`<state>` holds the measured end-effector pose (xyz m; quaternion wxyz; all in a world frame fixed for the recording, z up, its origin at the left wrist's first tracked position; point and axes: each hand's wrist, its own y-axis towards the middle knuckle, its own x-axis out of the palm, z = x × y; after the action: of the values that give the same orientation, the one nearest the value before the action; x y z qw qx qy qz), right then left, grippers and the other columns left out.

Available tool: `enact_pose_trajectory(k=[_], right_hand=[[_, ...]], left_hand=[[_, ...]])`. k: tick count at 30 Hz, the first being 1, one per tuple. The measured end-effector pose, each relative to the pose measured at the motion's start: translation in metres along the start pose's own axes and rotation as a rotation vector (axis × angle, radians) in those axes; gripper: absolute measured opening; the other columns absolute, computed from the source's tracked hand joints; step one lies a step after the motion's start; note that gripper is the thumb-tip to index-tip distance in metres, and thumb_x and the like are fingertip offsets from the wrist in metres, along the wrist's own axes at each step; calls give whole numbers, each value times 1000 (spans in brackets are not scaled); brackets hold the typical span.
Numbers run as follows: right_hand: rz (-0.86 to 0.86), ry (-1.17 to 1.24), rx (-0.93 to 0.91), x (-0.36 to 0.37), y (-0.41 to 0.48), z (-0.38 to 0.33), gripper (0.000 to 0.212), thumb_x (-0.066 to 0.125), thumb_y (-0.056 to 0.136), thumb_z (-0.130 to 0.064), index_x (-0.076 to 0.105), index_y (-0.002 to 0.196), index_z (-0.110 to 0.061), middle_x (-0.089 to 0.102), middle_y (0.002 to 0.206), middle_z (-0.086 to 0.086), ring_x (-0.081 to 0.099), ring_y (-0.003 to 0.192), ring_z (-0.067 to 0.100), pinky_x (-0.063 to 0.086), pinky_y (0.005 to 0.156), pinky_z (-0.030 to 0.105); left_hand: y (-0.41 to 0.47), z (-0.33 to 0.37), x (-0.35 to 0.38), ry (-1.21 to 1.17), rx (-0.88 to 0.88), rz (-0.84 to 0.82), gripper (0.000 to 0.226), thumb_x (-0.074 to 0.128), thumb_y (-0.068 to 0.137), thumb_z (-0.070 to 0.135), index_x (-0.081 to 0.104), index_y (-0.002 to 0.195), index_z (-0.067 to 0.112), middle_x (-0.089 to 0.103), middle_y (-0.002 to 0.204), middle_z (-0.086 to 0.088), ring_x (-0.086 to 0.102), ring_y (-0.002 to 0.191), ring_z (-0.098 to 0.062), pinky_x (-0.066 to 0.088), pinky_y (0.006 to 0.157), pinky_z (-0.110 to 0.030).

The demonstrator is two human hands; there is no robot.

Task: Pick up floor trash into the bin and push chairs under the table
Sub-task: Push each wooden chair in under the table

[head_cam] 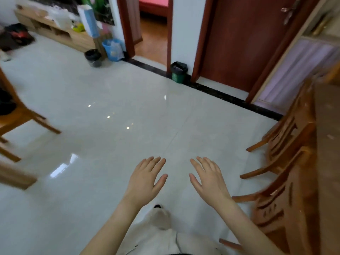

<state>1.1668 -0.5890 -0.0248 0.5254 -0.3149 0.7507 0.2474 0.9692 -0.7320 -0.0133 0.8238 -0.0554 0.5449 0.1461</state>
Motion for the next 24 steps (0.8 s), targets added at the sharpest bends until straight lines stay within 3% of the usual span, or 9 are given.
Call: enact_pose_trajectory(k=[5, 9, 16, 24], right_hand=[[107, 19, 105, -26, 87, 17, 53, 33, 98, -46, 51, 139, -19, 53, 142, 5, 45, 134, 25, 35, 111, 44], [178, 33, 209, -37, 136, 59, 50, 37, 99, -43, 55, 136, -16, 56, 138, 6, 49, 130, 26, 40, 108, 48], [159, -22, 346, -57, 223, 183, 49, 38, 96, -42, 58, 132, -14, 61, 133, 9, 55, 124, 32, 45, 102, 53], [148, -81, 393, -143, 349, 340, 54, 30, 99, -46, 51, 140, -19, 53, 142, 5, 44, 135, 28, 33, 113, 51]], left_hand=[[129, -21, -41, 17, 155, -1, 54, 31, 98, 48, 52, 137, 17, 55, 137, 1, 44, 131, -23, 26, 111, -33], [225, -19, -32, 2, 234, -55, 55, 29, 98, 49, 51, 138, 17, 55, 138, 0, 43, 131, -23, 28, 111, -35], [392, 31, 36, 9, 377, -183, 57, 27, 97, 51, 48, 140, 20, 52, 141, 2, 41, 134, -21, 29, 113, -38], [603, 119, 44, -19, 402, -109, 56, 28, 98, 50, 49, 140, 19, 53, 140, 1, 43, 133, -21, 30, 112, -38]])
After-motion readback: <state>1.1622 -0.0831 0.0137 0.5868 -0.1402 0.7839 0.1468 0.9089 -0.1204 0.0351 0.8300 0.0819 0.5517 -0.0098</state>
